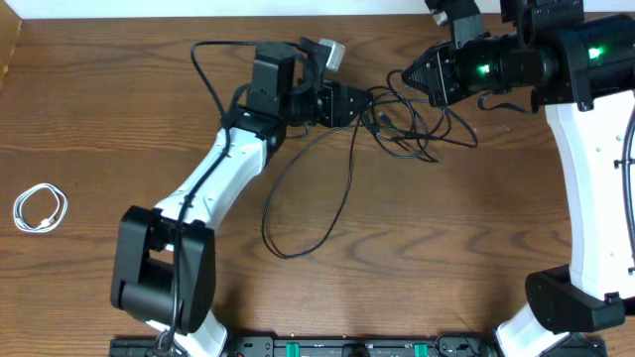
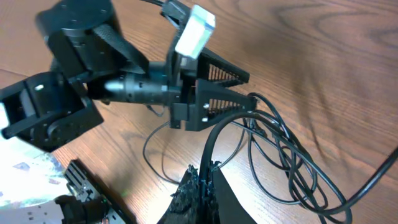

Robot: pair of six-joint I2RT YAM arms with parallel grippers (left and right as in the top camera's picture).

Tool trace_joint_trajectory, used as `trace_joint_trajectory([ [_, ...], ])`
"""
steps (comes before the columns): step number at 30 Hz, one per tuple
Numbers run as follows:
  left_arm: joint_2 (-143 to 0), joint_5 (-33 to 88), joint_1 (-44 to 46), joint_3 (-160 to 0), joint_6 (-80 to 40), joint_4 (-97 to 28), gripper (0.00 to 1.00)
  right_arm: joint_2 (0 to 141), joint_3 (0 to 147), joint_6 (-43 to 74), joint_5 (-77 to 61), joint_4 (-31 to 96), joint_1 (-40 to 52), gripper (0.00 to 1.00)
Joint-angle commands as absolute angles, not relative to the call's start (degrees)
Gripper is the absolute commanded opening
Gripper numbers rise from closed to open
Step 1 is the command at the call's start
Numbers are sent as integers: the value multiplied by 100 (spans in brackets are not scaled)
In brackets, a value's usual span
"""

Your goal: Untangle cables

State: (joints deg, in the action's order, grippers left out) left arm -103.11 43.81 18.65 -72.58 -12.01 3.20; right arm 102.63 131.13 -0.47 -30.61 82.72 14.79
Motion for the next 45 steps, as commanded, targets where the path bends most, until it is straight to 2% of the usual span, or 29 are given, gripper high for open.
trace_joint_trajectory([
  [1,-10409,4235,1935,-7308,-1164,331,59,10202,13157,-95,-3146,8270,1466,1],
  [4,-10449,4136,1994,-7308,-1122,331,56,10202,13157,-95,-3146,8274,1466,1],
  [8,-10521,3804,2058,-7308,-1127,344,42,10202,13157,-95,-3148,8296,1468,1],
  [13,-10558,3538,2099,-7308,-1129,366,31,10202,13157,-95,-3148,8305,1468,1],
  [27,-10665,3483,2460,-7308,-1129,1083,30,10202,13157,-95,-3170,8320,1468,1],
  [28,-10665,3483,2460,-7308,-1129,1081,23,10202,13157,-95,-3170,8320,1466,1],
  [29,-10665,3481,2451,-7308,-1129,1083,8,10202,13157,-95,-3166,8320,1466,1],
  [38,-10503,3378,1732,-7308,-1490,508,8,10202,13157,38,-2425,8313,1345,1],
  [45,-10084,3144,864,-7308,-1085,-803,7,10200,13159,36,-2615,8252,338,1],
])
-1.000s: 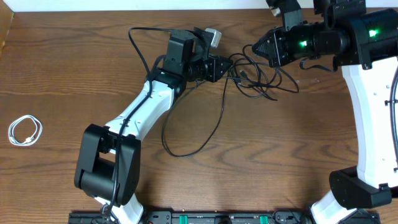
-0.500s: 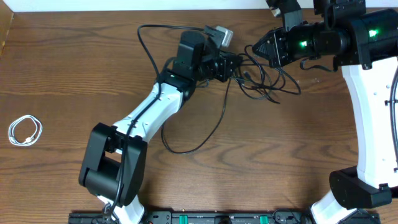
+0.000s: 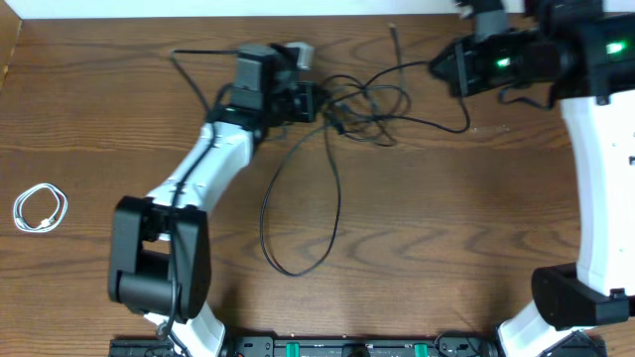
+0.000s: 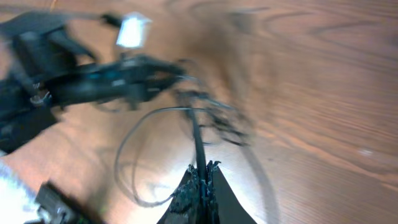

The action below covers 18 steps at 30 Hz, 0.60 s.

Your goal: Untangle cables

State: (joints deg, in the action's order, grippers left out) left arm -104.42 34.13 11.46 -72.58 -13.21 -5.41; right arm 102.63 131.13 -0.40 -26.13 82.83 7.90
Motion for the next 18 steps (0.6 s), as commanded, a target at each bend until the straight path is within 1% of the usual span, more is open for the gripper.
trace_joint_trajectory([
  [1,-9994,3057,766,-7308,-939,-989,7,10200,13159,38,-2672,8250,156,1],
  [5,-9539,2613,475,-7308,-443,-1474,7,10200,13159,38,-2847,8206,-602,1],
  [10,-8923,1975,235,-7308,-405,-1584,7,10202,13157,113,-2862,8160,-1479,1],
  [14,-8418,1973,-10,-7310,-412,-1479,8,10210,13157,189,-2867,8195,-2196,1],
  [18,-7822,2147,-64,-7310,-432,-1302,7,10265,13146,272,-2956,8350,-2495,1],
])
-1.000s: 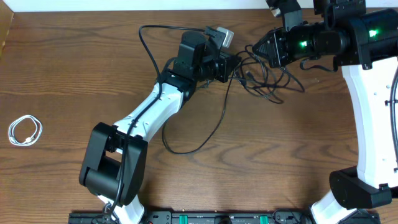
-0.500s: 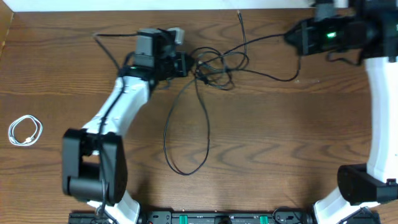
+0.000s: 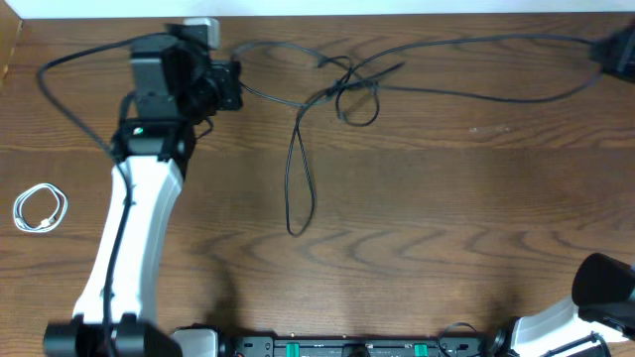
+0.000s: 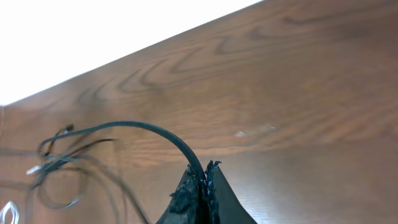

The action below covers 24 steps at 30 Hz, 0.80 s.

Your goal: Untangle cables

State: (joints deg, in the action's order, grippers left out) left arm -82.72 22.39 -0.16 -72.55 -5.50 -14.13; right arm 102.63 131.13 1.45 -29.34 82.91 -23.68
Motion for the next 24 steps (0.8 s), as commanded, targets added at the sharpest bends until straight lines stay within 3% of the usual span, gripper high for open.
trace_joint_trajectory([
  [1,-7669,2209,-51,-7310,-434,-1223,7,10283,13146,268,-2945,8399,-2499,1],
  [13,-6099,2482,-14,-7728,-1433,1002,8,11336,13146,427,-1533,9356,-2464,1],
  [21,-6316,1986,-14,-8777,-1455,1175,7,12333,13146,596,-856,9553,-2464,1],
  [24,-6475,2346,-14,-9148,-1568,1166,7,12490,13146,456,-1140,9553,-2418,1],
])
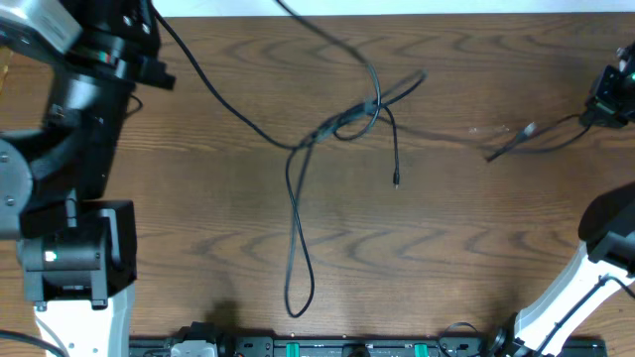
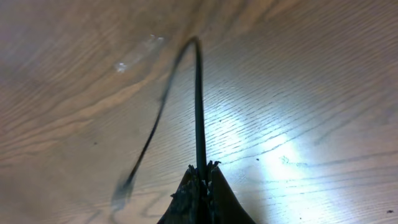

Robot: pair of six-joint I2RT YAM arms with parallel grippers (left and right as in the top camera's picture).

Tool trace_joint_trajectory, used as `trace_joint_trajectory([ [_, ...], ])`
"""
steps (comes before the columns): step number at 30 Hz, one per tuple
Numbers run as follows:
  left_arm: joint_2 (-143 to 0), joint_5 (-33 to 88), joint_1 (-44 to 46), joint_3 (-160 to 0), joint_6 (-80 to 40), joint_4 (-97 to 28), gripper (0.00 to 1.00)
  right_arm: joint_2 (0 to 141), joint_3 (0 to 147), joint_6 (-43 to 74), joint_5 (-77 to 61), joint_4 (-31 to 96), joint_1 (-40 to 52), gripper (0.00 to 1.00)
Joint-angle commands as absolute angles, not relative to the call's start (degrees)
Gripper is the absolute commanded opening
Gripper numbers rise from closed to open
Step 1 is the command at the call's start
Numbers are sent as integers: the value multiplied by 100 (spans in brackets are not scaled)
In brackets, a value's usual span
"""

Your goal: Untangle cables

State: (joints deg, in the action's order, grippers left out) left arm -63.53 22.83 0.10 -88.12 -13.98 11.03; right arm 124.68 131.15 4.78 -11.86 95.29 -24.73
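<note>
In the right wrist view my right gripper [image 2: 200, 169] is shut on a thin black cable [image 2: 199, 106], which arcs up and drops to a blurred free end [image 2: 124, 183]. Overhead, the right gripper [image 1: 598, 107] sits at the far right edge. Its cable [image 1: 546, 139] trails left to a loose end [image 1: 491, 154], apart from the knot. The other black cable runs taut from my left gripper [image 1: 149, 50] at the far left to a small knot [image 1: 349, 119]. A long loop [image 1: 296, 248] hangs toward the front and a short tail [image 1: 396, 178] ends beside it. The left fingers are mostly hidden.
Brown wooden table [image 1: 476, 248] with a white wall strip along the back. The left arm's bulky body [image 1: 69, 198] covers the left side, and the right arm's white link [image 1: 605, 248] stands at the right edge. A black rail [image 1: 347, 349] lines the front.
The right-hand cable, stretched from the knot to the right edge before, now lies slack with its end free of the knot. The left arm stands farther left and higher, and the loop reaches nearer the front.
Both grippers stood close together at a loose tangle at the back middle. They then stood wider apart with the tangle spread out. Then each was near a table side with cables stretched. Now the right gripper's cable is out of the knot.
</note>
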Motion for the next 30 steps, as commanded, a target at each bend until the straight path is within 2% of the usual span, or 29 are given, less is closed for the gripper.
trace_joint_trajectory([
  [1,-6514,2497,-12,-9201,-1638,1168,8,12503,13146,353,-1243,9533,-2370,1],
  [5,-6678,2547,-14,-9223,-2060,1234,8,12479,13148,-169,-1575,9496,-2117,5],
  [11,-6963,2541,-14,-9231,-2993,2432,8,12418,13161,-1002,-2473,9491,-1662,47],
  [15,-7076,2294,-14,-9360,-3669,3111,7,12285,13216,-1264,-2805,9439,-1352,59],
  [19,-7118,2508,-10,-9564,-3830,2880,8,12095,13358,-1343,-3002,9327,-1120,64],
  [25,-7201,3109,43,-9570,-3822,1446,7,11837,13461,-1337,-3636,9052,-860,71],
  [30,-7363,2858,40,-9570,-3820,2300,8,11861,13375,-1385,-4239,9017,-276,69],
])
